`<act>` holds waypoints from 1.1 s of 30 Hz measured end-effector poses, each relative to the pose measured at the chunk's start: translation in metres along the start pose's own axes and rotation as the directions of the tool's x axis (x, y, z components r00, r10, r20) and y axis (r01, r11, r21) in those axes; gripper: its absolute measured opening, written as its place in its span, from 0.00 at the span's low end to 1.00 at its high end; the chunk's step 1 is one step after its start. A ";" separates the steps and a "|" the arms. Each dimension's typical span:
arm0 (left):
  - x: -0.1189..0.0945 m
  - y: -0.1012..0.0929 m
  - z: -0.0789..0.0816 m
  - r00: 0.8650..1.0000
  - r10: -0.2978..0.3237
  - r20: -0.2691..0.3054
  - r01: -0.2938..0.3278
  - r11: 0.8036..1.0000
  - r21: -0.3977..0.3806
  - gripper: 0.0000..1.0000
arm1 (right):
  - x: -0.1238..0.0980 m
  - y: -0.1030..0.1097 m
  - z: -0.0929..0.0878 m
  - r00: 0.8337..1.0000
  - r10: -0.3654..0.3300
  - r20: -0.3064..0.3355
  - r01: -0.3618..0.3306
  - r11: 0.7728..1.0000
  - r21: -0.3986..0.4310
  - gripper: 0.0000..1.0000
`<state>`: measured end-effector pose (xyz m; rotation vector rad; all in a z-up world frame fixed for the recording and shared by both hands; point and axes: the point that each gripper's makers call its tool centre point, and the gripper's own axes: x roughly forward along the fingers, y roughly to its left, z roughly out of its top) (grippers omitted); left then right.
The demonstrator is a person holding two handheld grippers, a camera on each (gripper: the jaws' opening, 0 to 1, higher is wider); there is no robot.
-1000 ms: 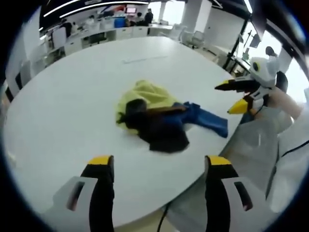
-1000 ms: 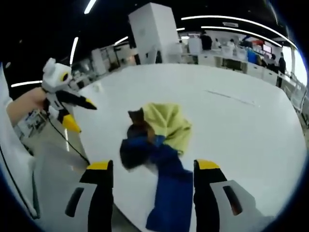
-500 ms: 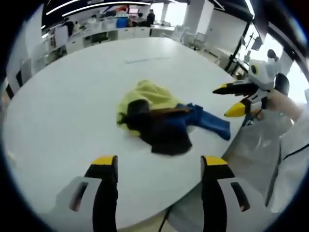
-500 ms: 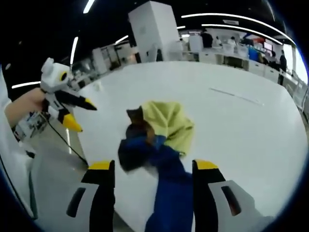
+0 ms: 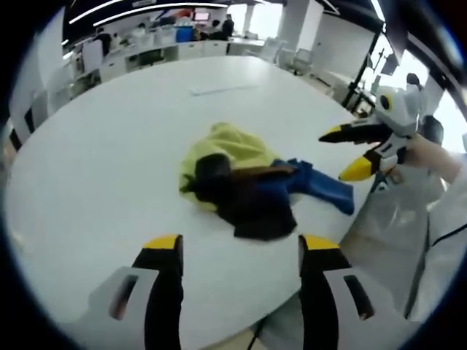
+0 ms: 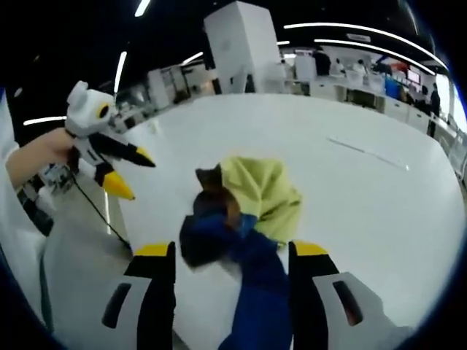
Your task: Fold the garment on the visible template until the final outline fits inside the template.
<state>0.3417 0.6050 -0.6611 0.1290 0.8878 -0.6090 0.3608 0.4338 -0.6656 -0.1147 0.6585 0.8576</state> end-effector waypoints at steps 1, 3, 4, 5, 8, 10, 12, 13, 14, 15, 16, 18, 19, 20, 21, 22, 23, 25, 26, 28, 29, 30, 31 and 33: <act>0.001 0.001 0.001 1.000 0.003 0.000 -0.003 1.000 0.005 0.57 | 0.001 0.000 0.000 1.000 0.002 -0.001 -0.002 1.000 -0.003 0.62; 0.004 0.001 0.001 1.000 -0.001 -0.003 0.001 1.000 0.005 0.59 | 0.004 0.001 0.000 1.000 0.006 -0.005 -0.006 1.000 -0.007 0.61; 0.005 0.001 0.002 1.000 -0.005 -0.002 0.005 1.000 0.003 0.59 | 0.005 0.001 0.000 1.000 0.009 -0.007 -0.009 1.000 -0.007 0.61; 0.006 0.001 0.002 1.000 -0.007 -0.003 0.007 1.000 0.003 0.58 | 0.006 0.001 0.000 1.000 0.009 -0.007 -0.009 1.000 -0.006 0.61; 0.009 0.002 0.001 1.000 -0.008 -0.012 0.008 1.000 0.010 0.58 | 0.010 0.001 -0.001 1.000 0.011 -0.007 -0.011 1.000 -0.008 0.59; 0.010 0.002 0.001 1.000 -0.010 -0.014 0.010 1.000 0.010 0.57 | 0.013 0.000 0.000 1.000 0.010 -0.009 -0.010 1.000 -0.011 0.57; 0.012 0.002 0.001 1.000 -0.013 -0.017 0.014 1.000 0.010 0.57 | 0.015 -0.001 0.001 1.000 0.007 -0.005 -0.007 1.000 -0.017 0.55; 0.013 0.003 0.000 1.000 -0.013 -0.019 0.013 1.000 0.013 0.57 | 0.016 -0.002 0.002 1.000 0.008 -0.005 -0.008 1.000 -0.018 0.55; 0.013 0.003 0.000 1.000 -0.013 -0.020 0.013 1.000 0.013 0.57 | 0.017 -0.002 0.002 1.000 0.007 -0.005 -0.007 1.000 -0.018 0.55; 0.014 0.004 0.000 1.000 -0.014 -0.023 0.014 1.000 0.012 0.57 | 0.018 -0.003 0.002 1.000 0.007 -0.006 -0.007 1.000 -0.020 0.55; 0.014 0.004 0.000 1.000 -0.014 -0.024 0.014 1.000 0.012 0.57 | 0.018 -0.003 0.002 1.000 0.007 -0.007 -0.007 1.000 -0.022 0.54; 0.015 0.004 0.000 1.000 -0.016 -0.026 0.016 1.000 0.012 0.57 | 0.020 -0.004 0.001 1.000 0.006 -0.011 -0.007 1.000 -0.027 0.53; 0.016 0.004 0.000 0.999 -0.017 -0.027 0.017 1.000 0.012 0.57 | 0.022 -0.004 0.001 1.000 0.007 -0.013 -0.007 1.000 -0.028 0.52; 0.016 0.004 0.000 0.999 -0.017 -0.028 0.018 1.000 0.014 0.57 | 0.022 -0.004 0.001 1.000 0.009 -0.013 -0.009 1.000 -0.029 0.51; 0.017 0.004 0.000 0.999 -0.018 -0.029 0.019 1.000 0.016 0.57 | 0.023 -0.003 0.001 1.000 0.010 -0.014 -0.010 0.999 -0.031 0.51; 0.017 0.004 0.001 0.999 -0.020 -0.030 0.021 1.000 0.018 0.57 | 0.023 -0.003 0.002 1.000 0.012 -0.013 -0.013 0.999 -0.033 0.50; 0.018 0.004 0.001 0.999 -0.021 -0.030 0.022 1.000 0.019 0.57 | 0.025 -0.002 0.002 1.000 0.014 -0.012 -0.014 0.999 -0.036 0.49; 0.019 0.004 0.002 0.999 -0.024 -0.027 0.024 0.999 0.024 0.57 | 0.026 -0.003 0.002 1.000 0.013 -0.013 -0.013 0.999 -0.039 0.49; 0.020 0.004 0.002 0.999 -0.025 -0.026 0.026 0.999 0.027 0.56 | 0.028 -0.003 0.002 1.000 0.013 -0.014 -0.013 0.999 -0.041 0.48; 0.023 0.004 0.003 0.999 -0.027 -0.024 0.028 0.999 0.031 0.56 | 0.030 -0.004 0.002 1.000 0.010 -0.018 -0.011 0.999 -0.048 0.46; 0.025 0.005 0.004 0.999 -0.028 -0.025 0.029 0.999 0.035 0.56 | 0.031 -0.005 0.001 1.000 0.006 -0.020 -0.007 0.999 -0.053 0.44; 0.026 0.005 0.004 0.999 -0.028 -0.027 0.029 0.999 0.038 0.56 | 0.032 -0.006 0.001 1.000 0.002 -0.021 -0.003 0.998 -0.058 0.42; 0.027 0.005 0.004 0.999 -0.028 -0.032 0.029 0.999 0.046 0.56 | 0.034 -0.007 0.000 1.000 -0.002 -0.019 0.001 0.998 -0.068 0.40; 0.028 0.004 0.006 0.999 -0.030 -0.033 0.032 0.998 0.051 0.56 | 0.037 -0.008 -0.001 1.000 -0.008 -0.021 0.006 0.997 -0.079 0.37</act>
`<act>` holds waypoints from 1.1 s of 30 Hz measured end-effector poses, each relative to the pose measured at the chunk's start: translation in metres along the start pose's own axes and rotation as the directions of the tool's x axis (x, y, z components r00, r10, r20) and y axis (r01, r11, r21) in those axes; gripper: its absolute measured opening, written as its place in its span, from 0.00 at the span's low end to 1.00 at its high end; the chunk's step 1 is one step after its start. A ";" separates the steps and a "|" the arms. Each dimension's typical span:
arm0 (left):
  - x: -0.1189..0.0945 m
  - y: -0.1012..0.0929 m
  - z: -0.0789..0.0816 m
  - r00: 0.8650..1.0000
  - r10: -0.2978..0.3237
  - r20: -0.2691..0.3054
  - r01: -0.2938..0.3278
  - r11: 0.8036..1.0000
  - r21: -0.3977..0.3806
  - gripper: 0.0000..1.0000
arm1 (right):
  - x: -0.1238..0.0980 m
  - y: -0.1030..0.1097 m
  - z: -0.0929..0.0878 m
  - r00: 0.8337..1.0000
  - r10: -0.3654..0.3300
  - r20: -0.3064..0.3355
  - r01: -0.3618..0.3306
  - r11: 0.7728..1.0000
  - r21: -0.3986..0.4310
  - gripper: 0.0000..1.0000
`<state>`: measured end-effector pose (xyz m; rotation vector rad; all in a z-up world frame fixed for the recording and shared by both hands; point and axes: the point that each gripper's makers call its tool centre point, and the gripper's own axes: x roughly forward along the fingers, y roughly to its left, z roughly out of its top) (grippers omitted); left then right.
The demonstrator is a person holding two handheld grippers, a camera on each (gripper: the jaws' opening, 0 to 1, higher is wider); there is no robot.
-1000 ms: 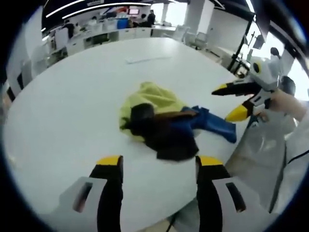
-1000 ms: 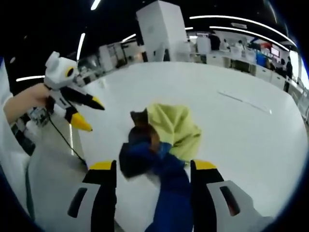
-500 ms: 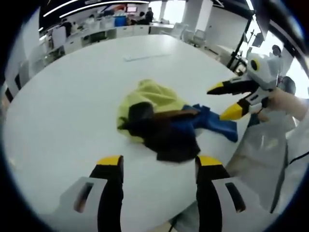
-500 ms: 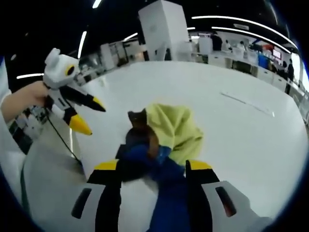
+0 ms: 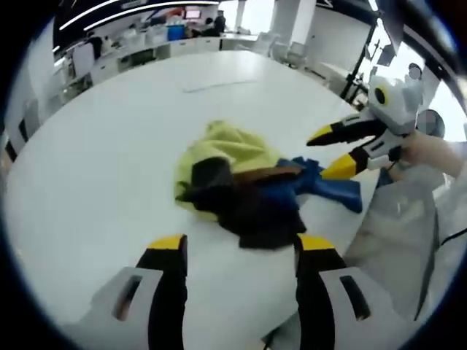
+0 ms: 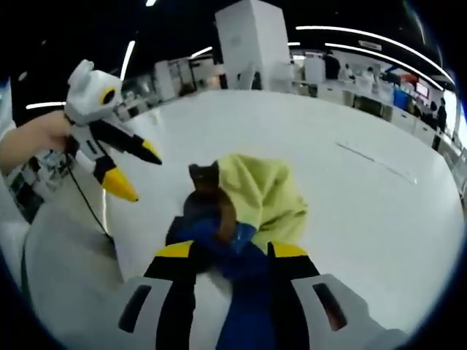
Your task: Fold the garment on the visible template until the final outline fits inside the template.
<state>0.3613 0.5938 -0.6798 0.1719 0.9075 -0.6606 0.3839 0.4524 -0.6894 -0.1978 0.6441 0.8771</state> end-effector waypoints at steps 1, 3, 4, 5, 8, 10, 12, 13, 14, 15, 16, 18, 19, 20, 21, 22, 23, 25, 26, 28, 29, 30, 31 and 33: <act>0.001 0.000 0.001 1.000 -0.004 0.000 0.004 1.000 0.001 0.56 | 0.002 -0.001 -0.001 1.000 -0.003 -0.002 0.003 1.000 -0.007 0.36; 0.003 -0.001 0.002 1.000 -0.010 -0.002 0.010 1.000 0.006 0.56 | 0.005 -0.001 -0.001 1.000 -0.001 0.000 0.001 1.000 -0.014 0.35; 0.004 -0.001 0.003 1.000 -0.011 -0.002 0.011 1.000 0.009 0.56 | 0.006 0.000 -0.001 1.000 0.002 -0.002 -0.002 1.000 -0.018 0.35; 0.004 -0.001 0.003 1.000 -0.012 -0.003 0.012 1.000 0.012 0.56 | 0.007 0.000 -0.001 1.000 0.003 -0.003 -0.003 1.000 -0.020 0.34; 0.007 0.001 0.004 1.000 -0.012 -0.005 0.012 1.000 0.017 0.56 | 0.010 0.001 -0.001 1.000 0.002 -0.003 -0.002 1.000 -0.031 0.32; 0.009 0.002 0.004 1.000 -0.012 -0.006 0.012 1.000 0.020 0.56 | 0.013 0.002 -0.002 1.000 0.003 -0.004 -0.003 0.999 -0.035 0.31; 0.011 0.003 0.004 1.000 -0.014 -0.009 0.014 1.000 0.019 0.55 | 0.015 0.001 -0.003 1.000 0.004 -0.006 -0.004 0.999 -0.033 0.30; 0.011 0.003 0.004 1.000 -0.013 -0.010 0.014 1.000 0.020 0.55 | 0.016 0.001 -0.003 1.000 0.004 -0.005 -0.004 1.000 -0.030 0.29; 0.013 0.003 0.004 1.000 -0.013 -0.012 0.013 1.000 0.022 0.55 | 0.016 0.000 -0.003 1.000 0.003 -0.005 -0.003 1.000 -0.029 0.29; 0.013 0.003 0.004 1.000 -0.013 -0.013 0.013 1.000 0.022 0.55 | 0.017 0.000 -0.004 1.000 0.002 -0.005 -0.002 1.000 -0.029 0.28; 0.015 0.004 0.004 1.000 -0.014 -0.015 0.014 1.000 0.022 0.54 | 0.017 0.000 -0.004 1.000 0.000 -0.005 0.000 0.999 -0.032 0.28; 0.016 0.004 0.004 1.000 -0.015 -0.019 0.016 1.000 0.024 0.54 | 0.019 -0.001 -0.004 1.000 -0.001 -0.006 0.000 0.999 -0.036 0.27; 0.017 0.004 0.003 1.000 -0.015 -0.021 0.016 1.000 0.026 0.54 | 0.020 -0.001 -0.004 1.000 0.000 -0.008 -0.001 0.999 -0.036 0.27; 0.019 0.005 0.003 1.000 -0.014 -0.026 0.015 0.999 0.032 0.54 | 0.021 -0.001 -0.005 1.000 0.001 -0.011 -0.001 0.999 -0.041 0.26; 0.020 0.005 0.003 0.999 -0.014 -0.029 0.015 0.999 0.034 0.54 | 0.022 -0.001 -0.006 1.000 0.000 -0.020 -0.002 0.998 -0.061 0.26; 0.020 0.005 0.003 0.999 -0.014 -0.031 0.015 0.999 0.037 0.55 | 0.022 -0.001 -0.007 1.000 -0.003 -0.025 0.001 0.997 -0.076 0.25; 0.021 0.005 0.004 0.999 -0.014 -0.032 0.015 0.999 0.038 0.54 | 0.022 -0.002 -0.005 1.000 -0.012 -0.016 0.010 0.995 -0.103 0.24; 0.022 0.006 0.005 0.999 -0.016 -0.030 0.017 0.999 0.038 0.54 | 0.023 -0.002 -0.006 1.000 -0.011 -0.019 0.009 0.992 -0.124 0.23; 0.024 0.007 0.005 0.999 -0.017 -0.030 0.018 0.999 0.038 0.54 | 0.024 -0.002 -0.007 1.000 -0.011 -0.026 0.008 0.992 -0.127 0.24; 0.025 0.007 0.006 0.999 -0.016 -0.032 0.018 0.999 0.041 0.54 | 0.026 -0.003 -0.009 0.999 -0.011 -0.037 0.006 0.990 -0.140 0.24; 0.026 0.008 0.006 0.999 -0.017 -0.032 0.018 0.999 0.042 0.54 | 0.027 -0.003 -0.010 0.999 -0.013 -0.037 0.007 0.990 -0.143 0.24; 0.027 0.008 0.006 0.999 -0.018 -0.032 0.019 0.999 0.042 0.54 | 0.027 -0.003 -0.010 0.999 -0.012 -0.039 0.006 0.989 -0.146 0.24; 0.029 0.009 0.006 0.999 -0.019 -0.033 0.021 0.999 0.043 0.54 | 0.027 -0.003 -0.011 0.999 -0.012 -0.040 0.006 0.989 -0.146 0.24; 0.031 0.009 0.007 0.999 -0.020 -0.034 0.021 0.999 0.048 0.54 | 0.028 -0.003 -0.010 0.999 -0.012 -0.039 0.006 0.989 -0.146 0.22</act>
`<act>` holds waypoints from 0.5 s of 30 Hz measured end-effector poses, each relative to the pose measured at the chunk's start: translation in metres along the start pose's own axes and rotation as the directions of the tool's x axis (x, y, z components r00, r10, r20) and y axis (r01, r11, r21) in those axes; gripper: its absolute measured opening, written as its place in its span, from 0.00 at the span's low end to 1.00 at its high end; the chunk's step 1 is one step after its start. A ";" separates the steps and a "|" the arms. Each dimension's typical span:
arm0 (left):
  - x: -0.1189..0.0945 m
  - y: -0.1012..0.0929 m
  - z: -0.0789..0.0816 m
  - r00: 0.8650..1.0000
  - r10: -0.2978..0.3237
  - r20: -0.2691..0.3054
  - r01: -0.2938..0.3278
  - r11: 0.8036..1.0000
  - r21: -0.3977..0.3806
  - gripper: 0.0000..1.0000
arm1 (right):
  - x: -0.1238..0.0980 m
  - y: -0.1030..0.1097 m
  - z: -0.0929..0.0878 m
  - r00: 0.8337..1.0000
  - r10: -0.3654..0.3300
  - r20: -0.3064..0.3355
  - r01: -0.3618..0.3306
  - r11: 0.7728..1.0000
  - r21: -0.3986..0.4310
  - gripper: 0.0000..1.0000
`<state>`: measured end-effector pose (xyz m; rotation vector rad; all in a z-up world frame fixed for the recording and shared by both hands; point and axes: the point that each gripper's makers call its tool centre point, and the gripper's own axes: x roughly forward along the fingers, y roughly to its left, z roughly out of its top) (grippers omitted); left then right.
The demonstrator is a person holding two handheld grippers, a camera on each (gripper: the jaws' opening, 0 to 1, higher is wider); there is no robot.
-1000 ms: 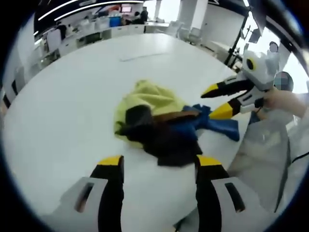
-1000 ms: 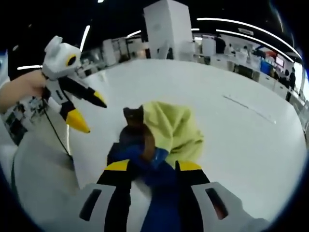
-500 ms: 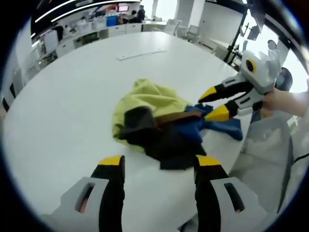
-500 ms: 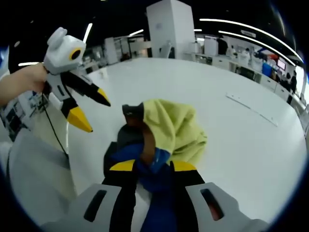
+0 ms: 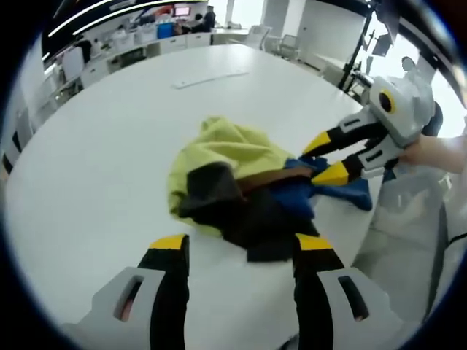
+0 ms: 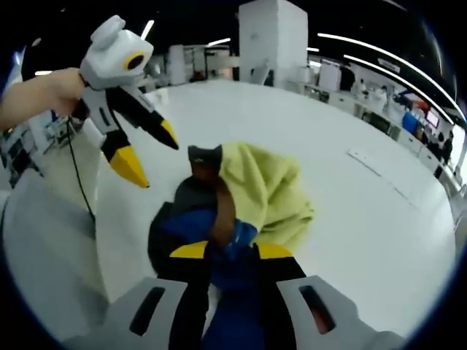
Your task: Fold the garment on the visible template until the final outline fits inside the template.
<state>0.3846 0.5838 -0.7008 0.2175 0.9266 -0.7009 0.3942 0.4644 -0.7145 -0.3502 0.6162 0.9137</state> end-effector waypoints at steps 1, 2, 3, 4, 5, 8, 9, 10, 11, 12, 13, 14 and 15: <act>0.001 0.000 0.000 1.000 0.000 0.000 0.000 1.000 0.002 0.53 | 0.000 0.000 0.000 1.000 -0.002 0.000 0.002 1.000 -0.001 0.22; 0.002 0.001 0.001 1.000 -0.002 -0.003 0.002 1.000 0.007 0.53 | 0.001 -0.001 0.001 1.000 -0.005 0.003 0.005 1.000 0.000 0.21; 0.003 0.001 0.001 1.000 -0.003 -0.005 0.003 1.000 0.010 0.53 | 0.001 -0.002 0.001 1.000 -0.005 0.004 0.005 1.000 0.002 0.21; 0.004 0.001 0.002 1.000 -0.004 -0.004 0.004 1.000 0.016 0.53 | 0.002 -0.002 0.002 1.000 -0.003 0.007 0.003 1.000 0.004 0.21; 0.004 0.002 0.003 1.000 -0.004 -0.003 0.004 1.000 0.021 0.53 | 0.002 -0.001 0.002 1.000 -0.002 0.008 0.002 1.000 0.004 0.20; 0.005 0.002 0.007 1.000 -0.005 0.002 0.005 0.999 0.035 0.51 | 0.003 -0.001 0.003 1.000 0.001 0.013 -0.001 1.000 -0.001 0.18; 0.006 0.002 0.008 1.000 -0.005 0.003 0.005 0.999 0.040 0.51 | 0.003 -0.001 0.003 1.000 0.003 0.013 -0.003 1.000 -0.002 0.17; 0.006 0.002 0.009 1.000 -0.006 0.003 0.005 0.999 0.047 0.51 | 0.003 0.000 0.003 1.000 0.004 0.013 -0.004 1.000 -0.003 0.17; 0.007 0.002 0.010 1.000 -0.005 0.006 0.004 0.998 0.055 0.51 | 0.003 0.000 0.003 1.000 0.004 0.013 -0.004 1.000 -0.003 0.16; 0.007 0.003 0.011 1.000 -0.002 0.007 0.002 0.998 0.059 0.51 | 0.003 0.000 0.002 1.000 0.004 0.011 -0.004 1.000 0.000 0.17; 0.008 0.004 0.012 1.000 0.002 0.008 -0.002 0.998 0.069 0.50 | 0.003 0.000 0.002 1.000 0.003 0.011 -0.004 1.000 0.001 0.16; 0.008 0.004 0.013 1.000 0.005 0.011 -0.006 0.997 0.079 0.50 | 0.003 0.000 0.002 1.000 0.004 0.010 -0.004 1.000 0.001 0.16; 0.008 0.005 0.015 1.000 0.011 0.018 -0.013 0.996 0.094 0.50 | 0.003 0.000 0.002 1.000 0.003 0.009 -0.003 1.000 0.000 0.16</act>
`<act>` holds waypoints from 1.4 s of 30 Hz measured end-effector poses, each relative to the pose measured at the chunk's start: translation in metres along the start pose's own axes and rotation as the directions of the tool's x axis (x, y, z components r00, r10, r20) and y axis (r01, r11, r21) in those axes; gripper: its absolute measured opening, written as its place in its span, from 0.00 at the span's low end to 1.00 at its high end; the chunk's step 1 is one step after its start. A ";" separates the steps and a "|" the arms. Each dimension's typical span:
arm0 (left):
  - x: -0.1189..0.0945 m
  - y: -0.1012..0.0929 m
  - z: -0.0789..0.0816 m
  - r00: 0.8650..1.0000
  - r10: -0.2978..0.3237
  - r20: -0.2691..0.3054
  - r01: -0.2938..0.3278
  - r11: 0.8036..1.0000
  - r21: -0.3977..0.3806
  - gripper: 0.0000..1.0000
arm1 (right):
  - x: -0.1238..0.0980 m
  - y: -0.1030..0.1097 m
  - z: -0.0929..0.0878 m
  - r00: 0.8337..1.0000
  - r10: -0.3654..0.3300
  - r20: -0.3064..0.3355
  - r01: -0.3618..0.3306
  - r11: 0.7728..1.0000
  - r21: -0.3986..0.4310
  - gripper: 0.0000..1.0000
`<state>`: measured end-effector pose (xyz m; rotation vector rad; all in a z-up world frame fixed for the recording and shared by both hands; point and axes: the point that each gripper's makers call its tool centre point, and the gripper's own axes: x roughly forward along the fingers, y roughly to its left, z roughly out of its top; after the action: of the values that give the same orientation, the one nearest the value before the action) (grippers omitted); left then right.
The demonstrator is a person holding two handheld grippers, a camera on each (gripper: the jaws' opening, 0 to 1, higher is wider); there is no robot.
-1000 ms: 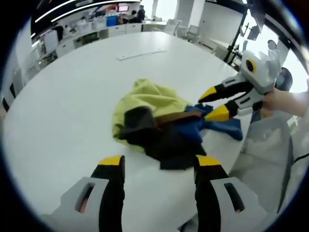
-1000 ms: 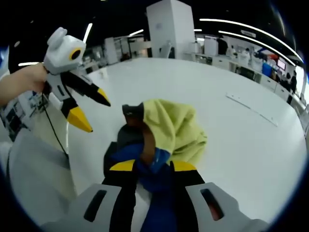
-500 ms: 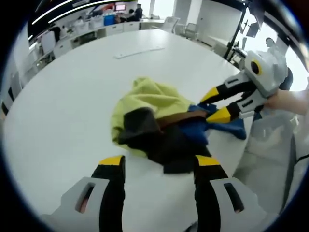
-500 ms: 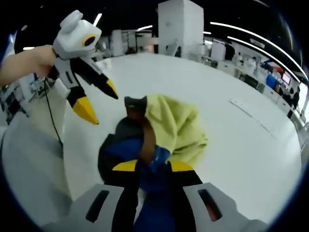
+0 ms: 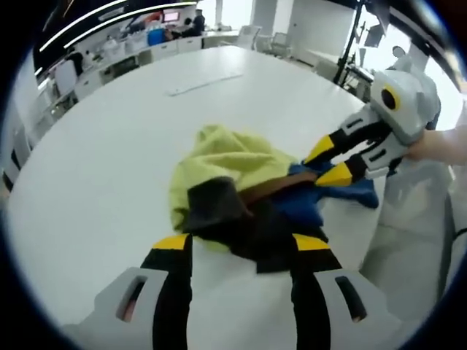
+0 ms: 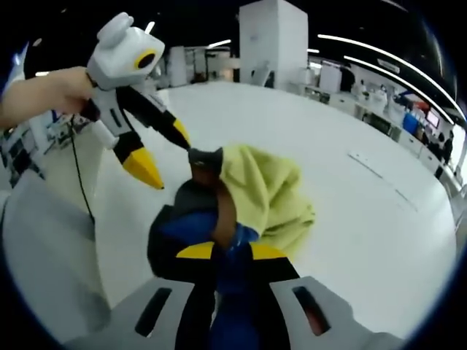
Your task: Fold the garment on the visible template until the final outline fits inside the template.
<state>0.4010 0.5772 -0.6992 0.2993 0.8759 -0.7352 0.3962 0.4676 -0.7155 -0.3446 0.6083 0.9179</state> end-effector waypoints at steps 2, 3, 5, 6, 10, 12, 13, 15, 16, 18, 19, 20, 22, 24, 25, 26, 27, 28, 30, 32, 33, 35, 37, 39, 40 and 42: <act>0.000 0.001 0.002 1.000 0.008 0.012 -0.009 1.000 0.028 0.48 | 0.000 0.000 0.000 1.000 -0.001 0.000 0.001 1.000 -0.004 0.15; 0.000 0.002 0.003 1.000 0.011 0.018 -0.012 0.999 0.034 0.48 | -0.001 0.000 0.000 1.000 -0.001 0.000 0.001 1.000 -0.004 0.15; 0.000 0.003 0.006 0.999 0.019 0.034 -0.020 0.999 0.042 0.46 | -0.001 0.000 0.001 1.000 -0.005 0.000 0.005 1.000 0.001 0.14; 0.000 0.004 0.007 0.999 0.022 0.040 -0.024 0.999 0.049 0.46 | -0.001 0.000 0.000 1.000 -0.005 -0.001 0.005 1.000 0.002 0.13; 0.002 0.008 0.007 0.998 0.034 0.048 -0.037 0.996 0.081 0.42 | -0.002 0.001 0.001 1.000 -0.006 0.002 0.006 1.000 -0.004 0.10; 0.004 0.009 0.006 0.998 0.039 0.046 -0.043 0.995 0.092 0.41 | -0.003 0.001 0.003 1.000 -0.004 0.007 0.004 1.000 -0.001 0.10; 0.005 0.010 0.006 0.998 0.043 0.044 -0.047 0.994 0.098 0.40 | -0.003 0.000 0.003 1.000 -0.004 0.009 0.004 1.000 0.005 0.09; 0.006 0.011 0.005 0.998 0.053 0.039 -0.058 0.991 0.120 0.38 | -0.005 -0.002 0.004 1.000 -0.010 0.013 0.010 1.000 0.007 0.09; 0.007 0.012 0.005 0.997 0.063 0.041 -0.068 0.989 0.132 0.36 | -0.006 -0.003 0.004 1.000 -0.012 0.014 0.012 1.000 0.008 0.08; 0.007 0.014 0.006 0.996 0.076 0.042 -0.082 0.984 0.159 0.34 | -0.010 -0.006 0.007 0.999 -0.020 0.024 0.020 1.000 0.018 0.07; 0.007 0.015 0.006 0.996 0.080 0.043 -0.086 0.983 0.165 0.32 | -0.011 -0.007 0.007 0.999 -0.024 0.027 0.024 1.000 0.019 0.07; 0.007 0.015 0.007 0.996 0.080 0.044 -0.086 0.982 0.166 0.31 | -0.011 -0.008 0.008 0.999 -0.028 0.028 0.028 0.999 0.020 0.06; 0.008 0.015 0.008 0.996 0.081 0.045 -0.088 0.982 0.170 0.30 | -0.013 -0.011 0.009 0.999 -0.033 0.034 0.032 0.999 0.024 0.06; 0.009 0.015 0.009 0.995 0.085 0.045 -0.092 0.979 0.182 0.29 | -0.016 -0.012 0.012 0.998 -0.039 0.043 0.038 0.999 0.027 0.05; 0.009 0.015 0.010 0.995 0.088 0.045 -0.095 0.977 0.192 0.27 | -0.017 -0.014 0.014 0.998 -0.041 0.047 0.040 0.999 0.026 0.05; 0.009 0.016 0.011 0.995 0.090 0.046 -0.098 0.975 0.201 0.25 | -0.018 -0.014 0.015 0.998 -0.043 0.049 0.042 0.999 0.026 0.04; 0.010 0.016 0.011 0.995 0.090 0.046 -0.097 0.974 0.205 0.24 | -0.020 -0.015 0.016 0.998 -0.045 0.055 0.043 0.999 0.024 0.04; 0.010 0.015 0.012 0.995 0.088 0.046 -0.095 0.973 0.209 0.21 | -0.021 -0.016 0.017 0.997 -0.046 0.058 0.045 0.999 0.025 0.04; 0.010 0.015 0.013 0.995 0.087 0.046 -0.095 0.972 0.213 0.17 | -0.023 -0.017 0.019 0.997 -0.049 0.063 0.048 0.999 0.025 0.04; 0.010 0.015 0.014 0.995 0.088 0.047 -0.097 0.972 0.216 0.13 | -0.025 -0.019 0.021 0.996 -0.056 0.065 0.055 0.998 0.023 0.04; 0.010 0.015 0.015 0.995 0.088 0.046 -0.096 0.971 0.217 0.12 | -0.027 -0.020 0.021 0.996 -0.058 0.067 0.057 0.998 0.024 0.04; 0.009 0.014 0.015 0.995 0.085 0.046 -0.093 0.971 0.218 0.11 | -0.028 -0.021 0.022 0.996 -0.062 0.069 0.060 0.998 0.025 0.04; 0.008 0.014 0.016 0.995 0.086 0.047 -0.094 0.970 0.223 0.09 | -0.029 -0.022 0.022 0.995 -0.066 0.068 0.064 0.998 0.024 0.04; 0.006 0.013 0.017 0.995 0.088 0.054 -0.098 0.970 0.221 0.05 | -0.030 -0.023 0.022 0.995 -0.069 0.067 0.068 0.997 0.020 0.04; 0.005 0.013 0.018 0.994 0.089 0.056 -0.099 0.971 0.219 0.03 | -0.031 -0.023 0.022 0.995 -0.071 0.067 0.070 0.997 0.018 0.04; 0.002 0.013 0.019 0.994 0.094 0.063 -0.105 0.973 0.207 0.03 | -0.033 -0.023 0.024 0.995 -0.075 0.069 0.075 0.997 0.013 0.04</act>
<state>0.4221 0.5763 -0.6896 0.5066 0.7283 -0.7399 0.4084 0.4464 -0.6755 -0.3227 0.5331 0.8507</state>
